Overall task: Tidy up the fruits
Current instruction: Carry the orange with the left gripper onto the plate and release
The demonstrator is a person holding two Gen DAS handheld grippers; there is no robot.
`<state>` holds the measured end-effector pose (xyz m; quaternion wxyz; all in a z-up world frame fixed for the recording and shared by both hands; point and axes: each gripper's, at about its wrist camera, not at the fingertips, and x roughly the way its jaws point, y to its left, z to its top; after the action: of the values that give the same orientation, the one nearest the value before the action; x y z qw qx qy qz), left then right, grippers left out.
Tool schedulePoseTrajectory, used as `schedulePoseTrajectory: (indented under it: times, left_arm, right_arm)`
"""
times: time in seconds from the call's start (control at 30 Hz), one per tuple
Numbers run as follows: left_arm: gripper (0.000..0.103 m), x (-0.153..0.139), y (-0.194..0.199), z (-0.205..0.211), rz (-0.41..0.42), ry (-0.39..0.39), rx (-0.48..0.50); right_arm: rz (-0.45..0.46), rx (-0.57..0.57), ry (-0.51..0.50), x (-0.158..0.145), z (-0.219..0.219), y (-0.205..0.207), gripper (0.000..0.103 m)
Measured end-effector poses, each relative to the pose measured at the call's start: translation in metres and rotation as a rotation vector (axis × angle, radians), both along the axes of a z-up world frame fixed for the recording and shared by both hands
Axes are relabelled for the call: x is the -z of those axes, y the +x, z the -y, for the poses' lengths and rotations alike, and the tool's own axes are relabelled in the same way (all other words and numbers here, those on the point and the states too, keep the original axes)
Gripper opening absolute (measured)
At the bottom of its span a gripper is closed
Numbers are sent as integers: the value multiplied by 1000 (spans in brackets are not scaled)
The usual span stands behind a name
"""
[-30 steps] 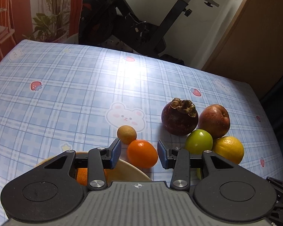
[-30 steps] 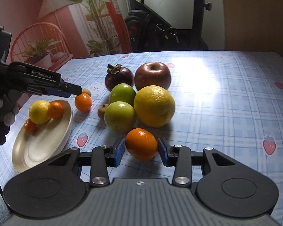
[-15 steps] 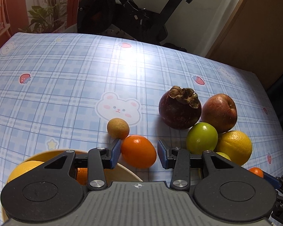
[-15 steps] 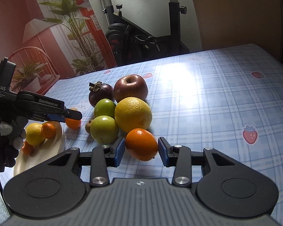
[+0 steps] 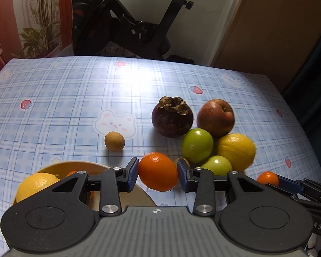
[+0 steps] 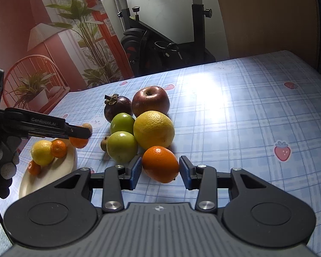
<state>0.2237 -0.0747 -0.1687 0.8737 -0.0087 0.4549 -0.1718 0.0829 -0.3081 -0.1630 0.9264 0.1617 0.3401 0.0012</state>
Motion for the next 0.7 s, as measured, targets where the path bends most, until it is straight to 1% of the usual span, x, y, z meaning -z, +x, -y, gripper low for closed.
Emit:
schedulePoseTrajectory:
  times: [0.13,0.27,0.43,0.5,0.57,0.63,0.7]
  left_arm:
    - [41,-15,-39,-24,28,-16,-2]
    - [41,-14,-72,-60,36,14,-66]
    - [41,-1,-85,-98,-3,14,-174]
    - [41,4,-86,-107,-1,28,-200]
    - [41,7,-84,-115,-1,53,-228]
    - [41,12,-80,-120,-24,47,-233]
    - [41,17,-80,-122,-27,59,-225]
  right_arm:
    - [17,-70,-15,-7,-15,9,41]
    - [30,-191,-53,-14,-47,31,41]
    - [32,-396,-133,-15,-103,60,41]
    - [21,-466,-168,-11,-125,71,41]
    - [10,-511,-190,-5,-144,80,41]
    - [-8,-532,-197,2,-157,89,41]
    - [-21,-542,-212,9,-167,95,41]
